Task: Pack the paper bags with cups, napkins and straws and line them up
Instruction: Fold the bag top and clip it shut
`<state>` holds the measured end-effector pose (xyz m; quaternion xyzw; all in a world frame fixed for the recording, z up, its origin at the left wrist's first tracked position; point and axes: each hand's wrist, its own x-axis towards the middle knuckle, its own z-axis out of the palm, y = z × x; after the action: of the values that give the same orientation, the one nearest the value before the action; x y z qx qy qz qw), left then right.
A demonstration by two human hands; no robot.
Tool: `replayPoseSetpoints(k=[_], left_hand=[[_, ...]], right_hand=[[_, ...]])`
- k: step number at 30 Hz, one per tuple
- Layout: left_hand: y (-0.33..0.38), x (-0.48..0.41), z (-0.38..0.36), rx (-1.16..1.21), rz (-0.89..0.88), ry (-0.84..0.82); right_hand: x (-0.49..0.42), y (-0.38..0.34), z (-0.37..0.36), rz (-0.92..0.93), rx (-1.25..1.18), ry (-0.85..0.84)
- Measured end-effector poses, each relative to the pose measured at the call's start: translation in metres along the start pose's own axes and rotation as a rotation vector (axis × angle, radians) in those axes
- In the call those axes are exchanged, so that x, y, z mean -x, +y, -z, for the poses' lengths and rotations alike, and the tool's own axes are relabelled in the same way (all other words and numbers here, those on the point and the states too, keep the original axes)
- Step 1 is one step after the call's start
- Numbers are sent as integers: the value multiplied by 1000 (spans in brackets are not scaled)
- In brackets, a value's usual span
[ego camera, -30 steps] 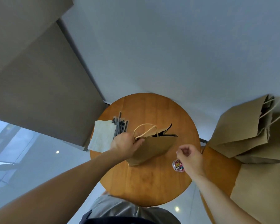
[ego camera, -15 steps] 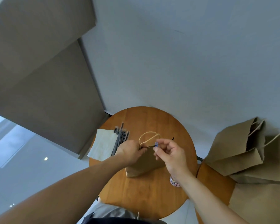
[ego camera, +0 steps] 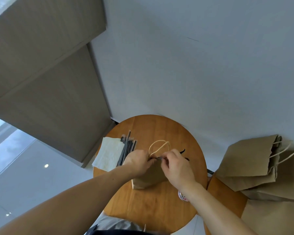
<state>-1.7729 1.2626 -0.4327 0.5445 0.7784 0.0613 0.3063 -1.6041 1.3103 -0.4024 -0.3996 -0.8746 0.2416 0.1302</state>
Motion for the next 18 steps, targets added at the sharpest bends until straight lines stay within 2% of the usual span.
replayPoseSetpoints(k=[3,7,13,18], left_hand=[[2,0,-2,-80,-15,51],[4,0,-1,-109,-59,57],[5,1,-1,-88,-68,39],[6,1,2,-78,-58,50]], right_hand=[[-8,2,2,133,220,-99],[-18,3,5,236,244,-129],[-16,1,0,102,-31,40],[-18,9,1,18,-97,15]])
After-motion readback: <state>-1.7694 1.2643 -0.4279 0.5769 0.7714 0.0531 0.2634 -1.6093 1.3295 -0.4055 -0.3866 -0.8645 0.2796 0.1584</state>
